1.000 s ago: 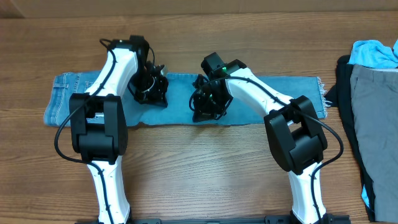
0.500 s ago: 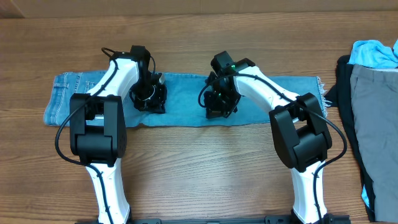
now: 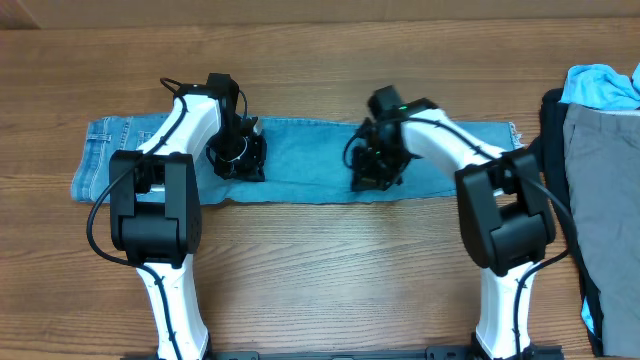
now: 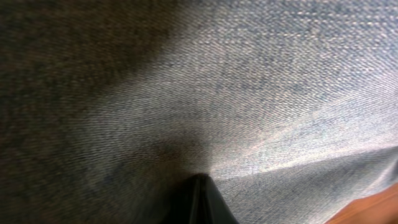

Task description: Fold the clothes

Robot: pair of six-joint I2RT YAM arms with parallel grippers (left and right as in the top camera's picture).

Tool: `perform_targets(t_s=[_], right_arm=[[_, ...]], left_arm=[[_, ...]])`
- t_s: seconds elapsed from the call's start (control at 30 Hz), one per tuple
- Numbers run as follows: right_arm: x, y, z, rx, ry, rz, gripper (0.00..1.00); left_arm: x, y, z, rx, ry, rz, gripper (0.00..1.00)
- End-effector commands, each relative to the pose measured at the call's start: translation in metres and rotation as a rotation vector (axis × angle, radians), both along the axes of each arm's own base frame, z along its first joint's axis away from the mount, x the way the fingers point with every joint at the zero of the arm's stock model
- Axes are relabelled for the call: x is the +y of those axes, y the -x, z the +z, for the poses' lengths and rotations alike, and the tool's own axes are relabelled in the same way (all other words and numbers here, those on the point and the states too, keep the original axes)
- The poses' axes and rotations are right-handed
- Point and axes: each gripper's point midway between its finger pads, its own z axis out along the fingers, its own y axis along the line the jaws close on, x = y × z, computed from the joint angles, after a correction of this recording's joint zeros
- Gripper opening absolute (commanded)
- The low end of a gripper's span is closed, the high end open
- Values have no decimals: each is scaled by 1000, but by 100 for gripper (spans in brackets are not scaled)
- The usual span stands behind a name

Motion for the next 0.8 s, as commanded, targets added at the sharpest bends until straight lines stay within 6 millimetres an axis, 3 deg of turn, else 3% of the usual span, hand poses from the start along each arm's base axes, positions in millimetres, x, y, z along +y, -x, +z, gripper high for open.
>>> perform_targets(t_s=[0.0, 0.17, 0.37, 0.47, 0.5, 0.6, 0.77], right_arm=[[-107, 0, -42, 80, 258, -146, 4], [-168, -5, -43, 109, 274, -276, 4], [-216, -8, -41, 132, 242, -440, 4], [-228, -11, -38, 135, 187, -501, 4], [-236, -11, -37, 136, 161, -537, 4], [-238, -11, -37, 135, 160, -543, 4], [-234, -14, -37, 125, 149, -536, 4]], left_arm=[[70, 1, -23, 33, -258, 78, 4], [96, -7, -18, 29, -260, 178, 4], [126, -14, -14, 11, -260, 256, 4], [140, -27, 1, -20, -261, 295, 4], [156, -47, 28, -79, -264, 339, 4], [173, -65, 48, -142, -267, 390, 4], [195, -80, 58, -204, -266, 492, 4]])
